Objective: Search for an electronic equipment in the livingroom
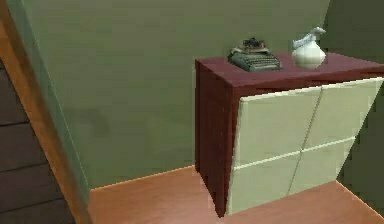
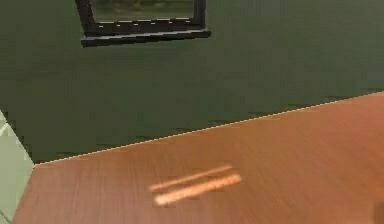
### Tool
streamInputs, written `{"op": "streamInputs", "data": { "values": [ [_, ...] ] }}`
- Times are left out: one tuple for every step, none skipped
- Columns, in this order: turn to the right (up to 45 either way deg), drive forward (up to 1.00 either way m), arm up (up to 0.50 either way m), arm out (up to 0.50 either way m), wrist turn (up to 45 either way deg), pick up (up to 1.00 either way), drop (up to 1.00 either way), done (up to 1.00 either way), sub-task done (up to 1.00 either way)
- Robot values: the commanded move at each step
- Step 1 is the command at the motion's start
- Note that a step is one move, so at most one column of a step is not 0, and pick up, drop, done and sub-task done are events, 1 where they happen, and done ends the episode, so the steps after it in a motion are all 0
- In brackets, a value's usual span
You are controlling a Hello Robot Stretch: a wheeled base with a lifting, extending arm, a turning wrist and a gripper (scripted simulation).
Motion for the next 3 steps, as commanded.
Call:
{"op": "streamInputs", "data": {
  "values": [
    [-45.0,0.0,0.0,0.0,0.0,0.0,0.0,0.0,0.0],
    [-45.0,0.0,0.0,0.0,0.0,0.0,0.0,0.0,0.0],
    [-24.0,0.0,0.0,0.0,0.0,0.0,0.0,0.0,0.0]
  ]
}}
